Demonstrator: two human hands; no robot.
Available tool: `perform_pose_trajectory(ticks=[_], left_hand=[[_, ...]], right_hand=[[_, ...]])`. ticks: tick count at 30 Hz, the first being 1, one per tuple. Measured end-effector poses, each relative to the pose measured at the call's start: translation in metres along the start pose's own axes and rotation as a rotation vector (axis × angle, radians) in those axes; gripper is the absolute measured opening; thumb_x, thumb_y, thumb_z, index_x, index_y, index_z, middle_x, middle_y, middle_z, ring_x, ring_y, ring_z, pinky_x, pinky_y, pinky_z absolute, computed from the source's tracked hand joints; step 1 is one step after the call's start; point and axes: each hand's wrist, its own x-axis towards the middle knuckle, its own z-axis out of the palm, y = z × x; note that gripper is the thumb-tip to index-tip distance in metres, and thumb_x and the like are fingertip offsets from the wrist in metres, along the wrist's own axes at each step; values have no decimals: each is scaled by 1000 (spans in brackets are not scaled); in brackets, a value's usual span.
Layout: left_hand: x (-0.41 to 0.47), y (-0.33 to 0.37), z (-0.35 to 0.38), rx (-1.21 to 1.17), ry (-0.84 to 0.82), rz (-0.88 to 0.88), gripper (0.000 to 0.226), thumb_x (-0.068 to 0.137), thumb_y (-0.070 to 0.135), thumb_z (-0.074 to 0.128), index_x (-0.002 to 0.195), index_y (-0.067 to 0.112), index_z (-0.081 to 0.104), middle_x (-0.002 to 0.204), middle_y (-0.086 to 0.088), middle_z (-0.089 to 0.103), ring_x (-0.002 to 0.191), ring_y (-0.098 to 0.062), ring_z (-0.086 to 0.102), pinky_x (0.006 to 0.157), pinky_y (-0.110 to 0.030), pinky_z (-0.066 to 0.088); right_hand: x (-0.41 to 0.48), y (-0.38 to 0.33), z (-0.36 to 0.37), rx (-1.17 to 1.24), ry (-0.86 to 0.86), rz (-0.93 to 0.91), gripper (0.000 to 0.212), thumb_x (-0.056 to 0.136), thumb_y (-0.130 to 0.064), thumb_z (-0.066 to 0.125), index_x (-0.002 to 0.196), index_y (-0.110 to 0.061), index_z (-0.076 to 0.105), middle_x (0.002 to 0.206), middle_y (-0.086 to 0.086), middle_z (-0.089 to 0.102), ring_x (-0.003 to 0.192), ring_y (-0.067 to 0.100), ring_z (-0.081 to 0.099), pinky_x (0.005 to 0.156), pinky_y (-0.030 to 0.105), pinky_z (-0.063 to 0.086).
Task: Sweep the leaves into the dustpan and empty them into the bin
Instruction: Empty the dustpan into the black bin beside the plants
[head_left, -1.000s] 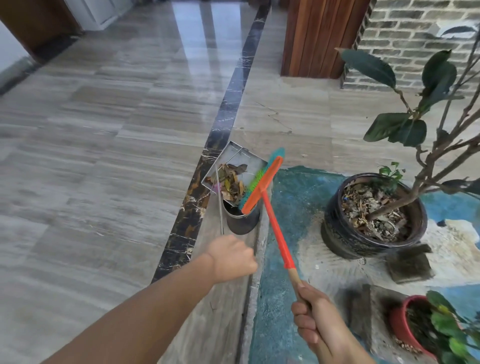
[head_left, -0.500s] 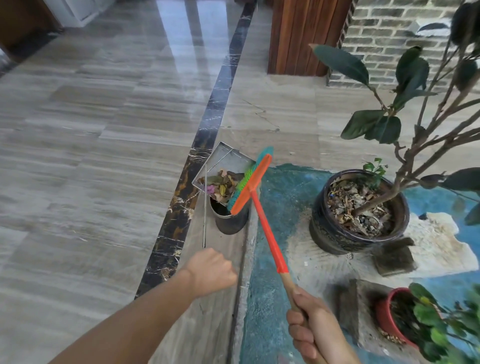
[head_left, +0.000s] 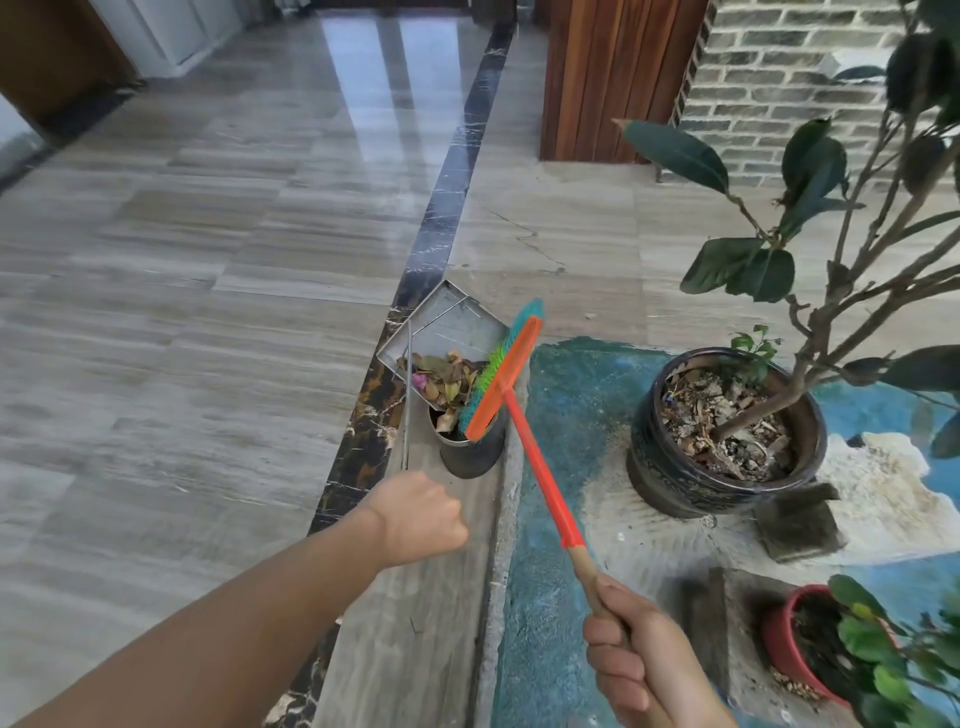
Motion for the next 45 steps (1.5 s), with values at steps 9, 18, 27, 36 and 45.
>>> perform_pose_trajectory(ticks=[9,18,27,36,45], left_hand=[[4,6,-13,21,-11,17,24,78,-14,55,91,2,68,93,-14,73,86,-38,69,60,-33,39],[2,2,-15,35,-19,22,23,77,-15,58,86,3,69,88,-12,73,81,-36,69,58,-33,41],[-1,-7,-19,58,-22,-11,19,79,-13,60,83,5,67,87,-12,73,78,-34,70,57,-34,43],[-3,-7,-27,69,-25,-11,20,78,-12,60,86,5,68,89,-13,73,83,-36,70,58,-34,43],[7,36,-13,-39,-40,-34,21,89,-5,54,94,5,71,96,-12,74,91,-35,70,65,-37,46]], right_hand=[[-2,-13,20,213,-27,131,15,101,-23,38,105,-22,52,47,0,32,19,6,27,24,5,19],[-5,-17,13,280,-87,144,21,79,-16,55,99,-18,59,46,0,31,18,8,28,23,8,18],[-8,-25,12,267,-247,161,88,25,10,94,103,-16,62,47,1,34,20,9,31,21,12,20],[-2,-20,16,128,-49,83,10,100,-22,41,101,-23,52,48,0,35,20,6,27,24,6,20],[18,3,9,-30,61,-15,12,102,-20,38,108,-21,49,53,2,35,24,8,24,28,7,22]])
